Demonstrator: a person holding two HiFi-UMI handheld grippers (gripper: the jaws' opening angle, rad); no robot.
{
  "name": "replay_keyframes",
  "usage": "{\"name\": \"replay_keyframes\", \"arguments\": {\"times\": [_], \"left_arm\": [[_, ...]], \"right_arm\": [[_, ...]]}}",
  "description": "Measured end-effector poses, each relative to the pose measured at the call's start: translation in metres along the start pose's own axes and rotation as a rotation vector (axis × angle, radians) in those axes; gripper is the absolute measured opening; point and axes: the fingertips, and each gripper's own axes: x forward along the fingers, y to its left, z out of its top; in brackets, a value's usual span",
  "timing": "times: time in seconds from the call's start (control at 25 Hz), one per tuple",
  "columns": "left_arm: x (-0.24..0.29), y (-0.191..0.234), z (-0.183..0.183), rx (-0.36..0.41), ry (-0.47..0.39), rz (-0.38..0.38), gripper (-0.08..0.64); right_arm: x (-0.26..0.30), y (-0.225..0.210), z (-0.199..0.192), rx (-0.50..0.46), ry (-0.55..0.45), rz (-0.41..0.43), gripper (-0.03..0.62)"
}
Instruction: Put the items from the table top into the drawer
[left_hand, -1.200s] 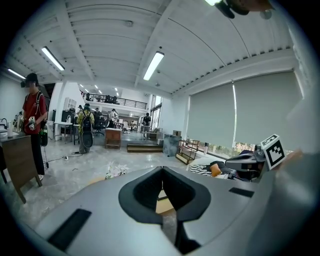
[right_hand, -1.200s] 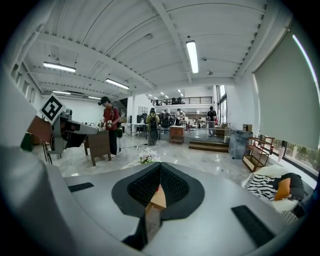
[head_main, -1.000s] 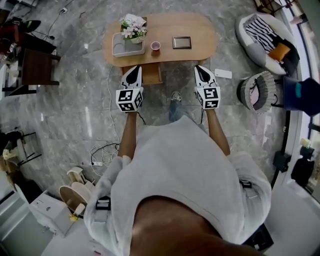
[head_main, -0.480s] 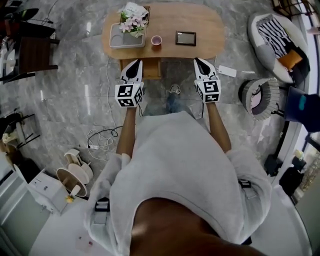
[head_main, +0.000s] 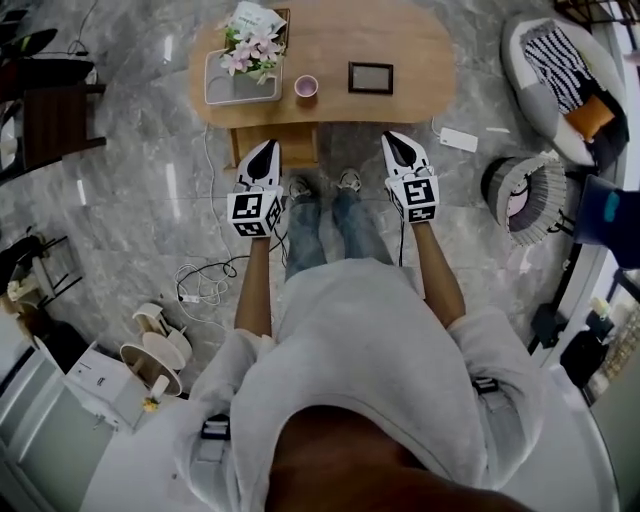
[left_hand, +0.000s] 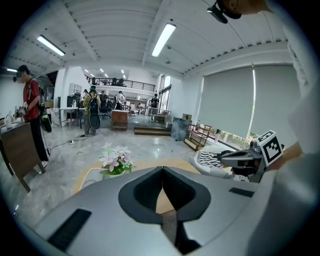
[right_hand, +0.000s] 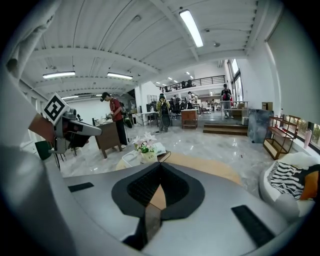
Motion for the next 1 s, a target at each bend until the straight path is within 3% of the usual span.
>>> {"name": "replay_keyframes", "arguments": {"times": [0.28, 0.4, 0.72, 1.0], "left_arm": [[0.043, 0.002, -0.066, 0.004, 0.045, -0.058, 0.017], [0.06, 0.01, -0.093, -0.03, 0.042, -0.073, 0.017], [0.088, 0.045, -0.167, -0.087, 0.054, -0.059, 0.017], [0.084, 0.065, -0.219, -0.102, 0.07, -0.038, 0.017]], "right_arm": [[0.041, -0.004, -0.073, -0.007, 0.094, 0.003, 0.023], [0.06, 0.0, -0.103, -0.019, 0.131, 0.008, 0.023], [0.106, 0.024, -0.181, -0.012, 0.192, 0.044, 0.023], [0.142, 0.042, -0.218, -0.061, 0.224, 0.09, 0.023]]}}
